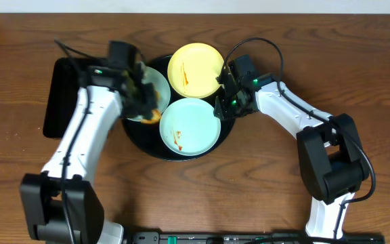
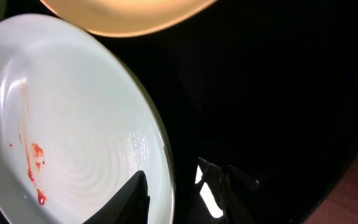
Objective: Clean dirty plates on tray and stack at the side
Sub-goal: 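Lift the sponge and carry it toward the left light-blue plate, then grip the front light-blue plate rim with the right gripper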
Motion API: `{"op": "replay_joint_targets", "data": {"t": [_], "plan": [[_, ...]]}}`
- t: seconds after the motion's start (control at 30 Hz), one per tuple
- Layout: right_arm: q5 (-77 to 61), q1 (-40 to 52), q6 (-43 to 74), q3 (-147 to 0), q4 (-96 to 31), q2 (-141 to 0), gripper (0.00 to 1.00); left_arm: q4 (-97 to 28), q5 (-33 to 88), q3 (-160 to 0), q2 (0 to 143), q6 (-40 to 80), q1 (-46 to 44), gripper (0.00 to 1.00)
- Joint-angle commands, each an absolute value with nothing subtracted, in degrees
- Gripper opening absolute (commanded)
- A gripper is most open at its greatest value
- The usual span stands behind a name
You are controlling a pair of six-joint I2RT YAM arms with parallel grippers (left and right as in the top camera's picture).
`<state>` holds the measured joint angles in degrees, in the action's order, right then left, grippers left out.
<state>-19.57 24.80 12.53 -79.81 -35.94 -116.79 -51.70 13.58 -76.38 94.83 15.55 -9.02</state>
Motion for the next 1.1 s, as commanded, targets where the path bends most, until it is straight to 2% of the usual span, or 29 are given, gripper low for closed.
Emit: {"op": "replay_joint_targets", "data": {"t": [0.0, 0.13, 0.27, 0.47, 0.7, 0.93, 1.07], "plan": [[-21.52, 25.23, 13.3, -80.82, -36.29, -117.34, 0.35, -50.11, 14.35, -73.52, 95.26, 19.77, -11.46, 0.07], [-23.0, 25.23, 17.69, -80.84, -36.29, -117.34, 0.35, -47.22, 14.33, -70.17, 95.26, 20.93, -13.34, 0.07], [-23.97, 25.28, 22.41, -80.84, -36.29, -117.34, 0.38, -46.04, 14.26, -68.4, 95.26, 20.88, -13.65, 0.07], [-23.18, 26.06, 23.53, -80.82, -36.38, -117.34, 0.39, -45.28, 10.79, -67.92, 95.68, 20.25, -13.69, 0.07], [-14.11, 29.26, 22.26, -80.77, -36.23, -117.34, 0.31, -43.66, 10.81, -67.92, 97.01, 19.22, -14.04, 0.07], [-5.5, 30.26, 25.17, -80.44, -35.92, -117.38, 0.16, -42.41, 11.09, -67.92, 98.5, 12.69, -18.11, 0.07], [-5.41, 30.26, 26.28, -80.34, -35.53, -118.04, 0.15, -42.13, 9.3, -67.92, 98.87, 12.29, -19.49, 0.07]]}}
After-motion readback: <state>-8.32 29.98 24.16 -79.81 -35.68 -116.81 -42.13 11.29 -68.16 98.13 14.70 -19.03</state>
